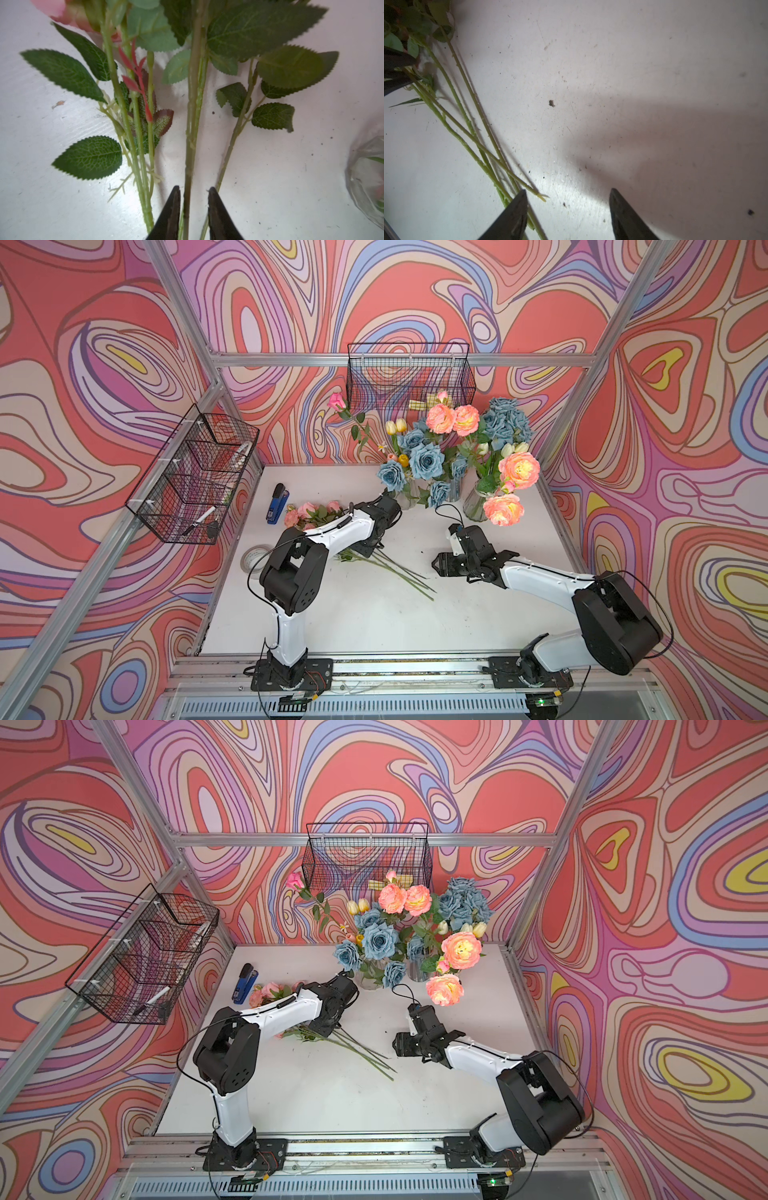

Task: Pick out pink flowers from the vase
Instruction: Place the flower at the center of the board.

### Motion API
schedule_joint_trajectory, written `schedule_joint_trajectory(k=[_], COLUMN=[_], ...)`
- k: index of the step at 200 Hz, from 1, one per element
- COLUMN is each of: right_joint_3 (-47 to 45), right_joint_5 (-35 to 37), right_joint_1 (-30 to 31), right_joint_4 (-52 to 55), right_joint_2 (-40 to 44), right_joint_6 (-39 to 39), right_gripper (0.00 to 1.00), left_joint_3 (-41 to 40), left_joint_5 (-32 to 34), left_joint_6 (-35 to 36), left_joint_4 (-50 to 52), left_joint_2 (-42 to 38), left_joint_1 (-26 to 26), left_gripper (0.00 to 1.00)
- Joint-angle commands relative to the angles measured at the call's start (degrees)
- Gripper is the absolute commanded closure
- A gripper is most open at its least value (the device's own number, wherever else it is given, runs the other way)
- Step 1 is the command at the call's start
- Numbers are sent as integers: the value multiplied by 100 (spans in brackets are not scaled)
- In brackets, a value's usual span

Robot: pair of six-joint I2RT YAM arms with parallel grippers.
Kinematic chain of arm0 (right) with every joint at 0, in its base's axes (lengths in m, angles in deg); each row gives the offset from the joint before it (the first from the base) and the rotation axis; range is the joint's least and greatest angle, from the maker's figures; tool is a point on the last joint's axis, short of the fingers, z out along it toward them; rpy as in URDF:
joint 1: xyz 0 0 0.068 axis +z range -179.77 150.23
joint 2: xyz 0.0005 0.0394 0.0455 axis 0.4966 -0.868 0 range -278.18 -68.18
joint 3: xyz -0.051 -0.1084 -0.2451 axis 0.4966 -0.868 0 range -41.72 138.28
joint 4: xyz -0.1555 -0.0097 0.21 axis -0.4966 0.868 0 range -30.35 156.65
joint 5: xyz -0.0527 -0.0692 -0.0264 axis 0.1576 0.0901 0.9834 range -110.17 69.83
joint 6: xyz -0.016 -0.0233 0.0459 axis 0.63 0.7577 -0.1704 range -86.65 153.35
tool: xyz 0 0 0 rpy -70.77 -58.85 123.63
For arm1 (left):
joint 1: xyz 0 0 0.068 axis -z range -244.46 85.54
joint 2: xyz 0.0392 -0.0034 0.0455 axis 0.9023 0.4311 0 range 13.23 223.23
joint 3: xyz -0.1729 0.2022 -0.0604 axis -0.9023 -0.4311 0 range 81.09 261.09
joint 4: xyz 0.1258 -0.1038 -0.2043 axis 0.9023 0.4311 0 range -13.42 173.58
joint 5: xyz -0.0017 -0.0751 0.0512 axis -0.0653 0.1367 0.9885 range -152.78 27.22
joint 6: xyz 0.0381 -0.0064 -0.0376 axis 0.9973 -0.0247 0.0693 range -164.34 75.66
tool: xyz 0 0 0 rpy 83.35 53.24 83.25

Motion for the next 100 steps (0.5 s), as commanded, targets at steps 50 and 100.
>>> schedule_joint_trajectory(k=[50, 100], right_joint_3=[-220, -334], right_joint_5=[-150, -501], right_joint_1=[-226, -263], right_joint_4=[-202, -287], right_joint_2=[24, 269], right_joint_6=[-198, -62], right_gripper=[29, 27], left_joint_3=[-276, -826], left_joint_5=[-137, -82], left_joint_6=[-18, 84], left_joint_4=[273, -147], left_joint_2=[-478, -836], left_joint_1=[-53, -53], left_gripper=[71, 70])
